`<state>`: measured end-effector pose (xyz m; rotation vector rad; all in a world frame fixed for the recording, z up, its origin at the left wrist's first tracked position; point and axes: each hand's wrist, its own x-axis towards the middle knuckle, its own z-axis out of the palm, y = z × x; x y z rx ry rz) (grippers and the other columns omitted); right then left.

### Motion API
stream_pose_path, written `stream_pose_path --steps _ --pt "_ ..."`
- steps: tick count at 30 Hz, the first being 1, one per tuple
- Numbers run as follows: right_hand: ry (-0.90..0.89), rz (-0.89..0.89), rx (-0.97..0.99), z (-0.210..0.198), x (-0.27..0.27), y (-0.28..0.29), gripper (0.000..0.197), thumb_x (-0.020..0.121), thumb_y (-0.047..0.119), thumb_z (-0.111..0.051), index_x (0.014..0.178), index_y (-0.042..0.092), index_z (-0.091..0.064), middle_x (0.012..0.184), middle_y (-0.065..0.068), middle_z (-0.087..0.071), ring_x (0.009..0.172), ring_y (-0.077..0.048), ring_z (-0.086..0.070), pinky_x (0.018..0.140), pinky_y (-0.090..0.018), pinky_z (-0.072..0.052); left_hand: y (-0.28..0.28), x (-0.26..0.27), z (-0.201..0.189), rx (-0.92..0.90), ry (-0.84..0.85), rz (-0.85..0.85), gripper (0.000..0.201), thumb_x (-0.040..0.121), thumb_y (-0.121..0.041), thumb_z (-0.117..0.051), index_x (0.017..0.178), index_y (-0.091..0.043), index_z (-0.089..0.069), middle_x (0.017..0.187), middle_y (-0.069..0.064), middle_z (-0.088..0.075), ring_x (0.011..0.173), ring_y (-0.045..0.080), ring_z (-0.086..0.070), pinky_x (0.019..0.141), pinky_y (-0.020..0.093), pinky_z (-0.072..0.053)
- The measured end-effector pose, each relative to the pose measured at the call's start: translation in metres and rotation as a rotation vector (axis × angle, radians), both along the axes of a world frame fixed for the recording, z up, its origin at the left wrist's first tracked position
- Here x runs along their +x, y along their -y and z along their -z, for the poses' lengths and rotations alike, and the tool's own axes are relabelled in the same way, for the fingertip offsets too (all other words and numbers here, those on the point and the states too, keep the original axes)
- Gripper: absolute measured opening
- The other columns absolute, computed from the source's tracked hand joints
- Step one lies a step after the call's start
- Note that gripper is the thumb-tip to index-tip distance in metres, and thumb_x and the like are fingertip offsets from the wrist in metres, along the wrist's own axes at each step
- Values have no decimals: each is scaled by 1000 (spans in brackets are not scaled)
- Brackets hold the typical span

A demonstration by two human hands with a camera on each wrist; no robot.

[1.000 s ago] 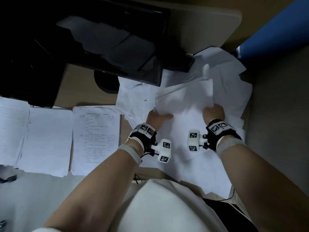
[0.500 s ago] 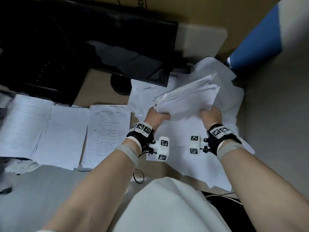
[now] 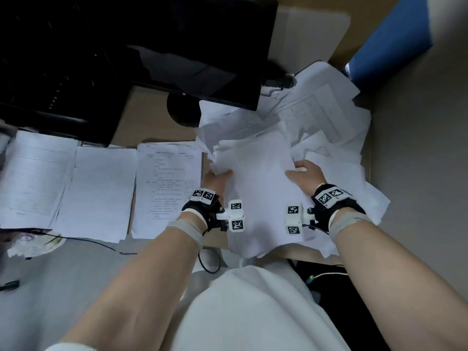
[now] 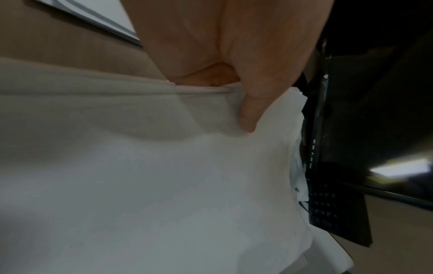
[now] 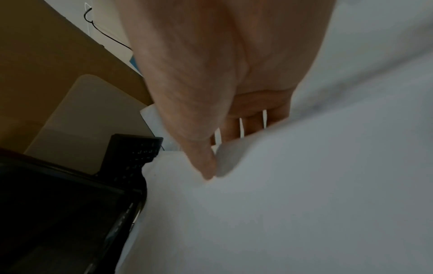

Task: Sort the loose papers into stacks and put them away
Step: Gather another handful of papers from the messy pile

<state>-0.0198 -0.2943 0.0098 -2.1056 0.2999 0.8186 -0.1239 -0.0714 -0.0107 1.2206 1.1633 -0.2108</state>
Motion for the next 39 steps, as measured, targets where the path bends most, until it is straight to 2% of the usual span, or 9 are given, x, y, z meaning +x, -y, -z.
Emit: stream_pose_path --steps 6,10,13,16,19,26,33,36,39 --pt "-148 -83 27 9 -31 -17 30 87 11 -73 116 5 -68 111 -10 -70 96 -24 -65 89 -32 -53 -25 -4 6 134 -86 99 43 91 -22 -68 129 -4 -60 121 9 -67 104 27 -64 85 30 -50" --pt "-119 -49 -38 20 -44 -25 20 89 12 -68 107 4 -72 105 -12 -72 92 -27 -66 84 -36 -54 -39 -1 16 90 -114 136 47 91 -36 -65 127 -6 -59 118 14 -66 104 30 -64 80 33 -49" --pt "-132 -16 -126 32 -48 -23 10 90 15 -63 97 9 -69 99 -11 -70 88 -27 -64 78 -35 -51 -52 -1 71 -71 -210 63 79 62 -61 -66 123 -11 -60 85 20 -69 72 38 -68 72 52 -57" --pt "-166 8 -190 43 -53 -17 14 90 17 -59 98 8 -67 97 -10 -68 88 -28 -63 81 -37 -51 -56 -4 102 -129 -257 67 76 72 -55 -58 128 -3 -55 63 14 -57 48 32 -58 59 45 -54" --pt "-130 114 -135 45 -55 -13 20 92 12 -55 107 5 -66 98 -10 -65 87 -26 -59 83 -38 -50 -50 0 70 -79 -246 79 42 96 -37 -46 119 -4 -57 69 13 -60 61 31 -62 75 55 -58" --pt "-32 257 62 31 -21 -29 21 90 11 -60 108 20 -65 114 -11 -70 106 -31 -65 100 -48 -51 -55 2 53 -50 -248 166 42 101 -20 -48 141 -5 -48 134 21 -59 109 37 -66 92 48 -57" --pt "44 103 48 34 24 -78 29 89 11 -54 115 11 -66 112 -10 -69 103 -31 -65 95 -43 -54 -72 10 43 53 -65 255 38 93 -9 -52 128 -20 -64 116 7 -66 104 29 -63 92 39 -53" --pt "77 33 -25 43 38 -91 33 91 13 -53 121 6 -64 116 -13 -68 105 -32 -63 94 -42 -52 -79 14 41 -2 -62 197 18 95 -12 -53 104 -21 -66 84 3 -63 78 21 -56 71 29 -43" --pt "92 -69 -201 56 51 -102 35 94 18 -52 125 3 -60 127 -19 -61 115 -38 -57 100 -43 -45 -80 19 39 -32 -65 204 17 97 -15 -55 111 -19 -63 91 -1 -61 85 18 -55 77 28 -42"
